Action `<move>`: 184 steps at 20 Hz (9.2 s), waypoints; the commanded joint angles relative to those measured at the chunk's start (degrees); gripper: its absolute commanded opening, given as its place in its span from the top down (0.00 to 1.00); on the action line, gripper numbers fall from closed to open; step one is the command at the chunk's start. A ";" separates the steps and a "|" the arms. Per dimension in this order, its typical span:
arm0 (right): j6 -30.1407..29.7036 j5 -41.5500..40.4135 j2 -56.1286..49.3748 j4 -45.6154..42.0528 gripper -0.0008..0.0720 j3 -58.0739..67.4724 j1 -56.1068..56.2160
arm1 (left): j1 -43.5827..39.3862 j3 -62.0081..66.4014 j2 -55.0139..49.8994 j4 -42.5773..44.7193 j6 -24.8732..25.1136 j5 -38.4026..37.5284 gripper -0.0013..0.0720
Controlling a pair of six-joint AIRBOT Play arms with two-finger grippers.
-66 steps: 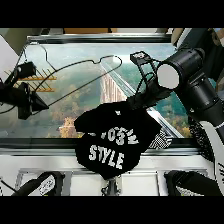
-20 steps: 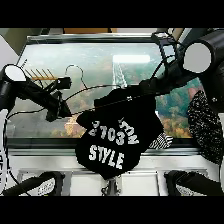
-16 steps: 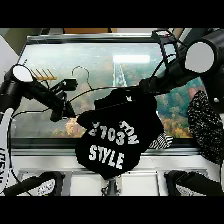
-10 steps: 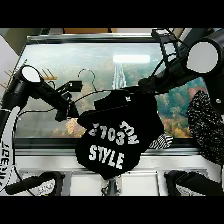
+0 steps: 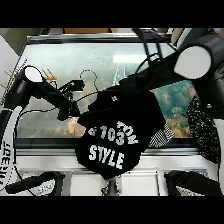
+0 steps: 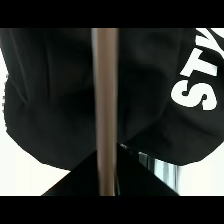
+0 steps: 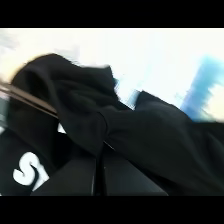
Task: Fold the clothes and pants, and hang the long-sleeved shirts on hangers.
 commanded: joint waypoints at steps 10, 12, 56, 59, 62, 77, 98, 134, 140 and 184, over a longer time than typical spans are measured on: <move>-0.13 -13.60 -5.27 0.98 0.97 0.04 11.13 | -0.04 0.00 -0.04 -0.24 -0.04 -0.02 0.97; 0.02 -13.62 -5.49 1.01 0.97 0.04 11.19 | -0.04 0.00 -0.02 -0.24 -0.04 -0.04 0.96; -84.50 0.74 10.16 58.10 0.05 -42.45 -51.36 | -0.04 -0.02 -0.02 -0.26 -0.11 -1.64 0.96; -90.58 -0.59 9.68 64.92 0.05 -47.82 -50.42 | -0.46 -0.02 -0.02 -0.24 -0.68 -1.84 0.96; -91.34 -0.57 7.32 66.60 0.05 -48.72 -47.82 | -0.39 -0.02 -0.02 -0.26 -0.68 -1.90 0.96; -93.24 -1.90 2.54 70.42 0.05 -48.70 -37.97 | -0.39 -0.02 -0.02 -0.26 -0.68 -2.01 0.96; -87.69 3.06 3.10 67.43 0.05 -43.95 -41.16 | -0.39 -0.02 -0.04 -0.24 -0.68 -1.97 0.96; -101.90 1.55 1.55 68.85 0.97 -43.95 -37.13 | -0.39 -0.02 -0.04 -0.22 -0.66 -1.97 0.96; -102.03 1.38 1.55 68.87 0.97 -43.98 -37.13 | -0.39 -0.02 -0.04 -0.09 -0.66 -1.33 0.96; -98.75 -6.58 7.63 68.89 0.97 -43.95 -39.78 | -29.00 -9.90 11.63 34.86 -101.48 34.23 0.25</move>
